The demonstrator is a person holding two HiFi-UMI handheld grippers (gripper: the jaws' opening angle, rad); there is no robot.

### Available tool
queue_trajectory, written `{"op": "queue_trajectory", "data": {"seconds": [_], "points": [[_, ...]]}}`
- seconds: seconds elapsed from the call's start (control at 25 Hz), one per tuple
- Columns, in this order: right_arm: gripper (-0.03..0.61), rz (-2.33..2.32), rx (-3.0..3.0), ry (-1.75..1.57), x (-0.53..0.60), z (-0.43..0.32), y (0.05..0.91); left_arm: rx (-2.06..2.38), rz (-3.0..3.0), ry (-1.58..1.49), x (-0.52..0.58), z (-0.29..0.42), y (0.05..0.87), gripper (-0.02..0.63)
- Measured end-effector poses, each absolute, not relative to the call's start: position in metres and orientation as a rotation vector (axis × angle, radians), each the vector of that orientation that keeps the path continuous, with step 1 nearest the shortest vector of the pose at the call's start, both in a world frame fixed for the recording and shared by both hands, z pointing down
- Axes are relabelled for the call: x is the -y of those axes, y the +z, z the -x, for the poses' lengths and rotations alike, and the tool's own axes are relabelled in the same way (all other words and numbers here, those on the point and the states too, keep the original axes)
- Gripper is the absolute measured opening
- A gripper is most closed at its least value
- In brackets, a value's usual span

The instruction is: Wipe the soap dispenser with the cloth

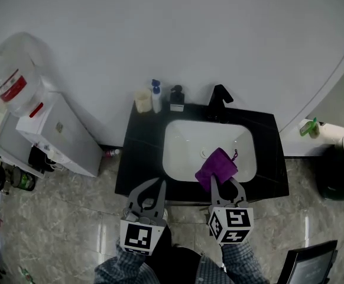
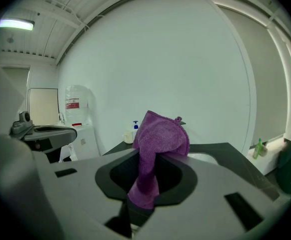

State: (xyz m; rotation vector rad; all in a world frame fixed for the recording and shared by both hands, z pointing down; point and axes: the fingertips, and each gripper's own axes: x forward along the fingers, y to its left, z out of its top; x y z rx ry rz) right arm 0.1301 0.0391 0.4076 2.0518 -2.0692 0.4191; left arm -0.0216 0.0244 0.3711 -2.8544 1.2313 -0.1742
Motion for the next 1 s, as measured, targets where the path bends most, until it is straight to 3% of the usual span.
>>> {"op": "queue_trajectory", "data": {"seconds": [0.44, 1.0], "points": [[0.078, -2.014, 2.149, 0.409, -0.121, -0.116, 0.391, -1.259, 2.822, -0.226, -0.117, 0.026, 0.357, 0.002], [0.078, -2.054, 2.155, 0.416, -0.134, -0.080, 0.374, -1.153, 2.862, -0.260, -0.127, 0.043, 0.346, 0.002]]}}
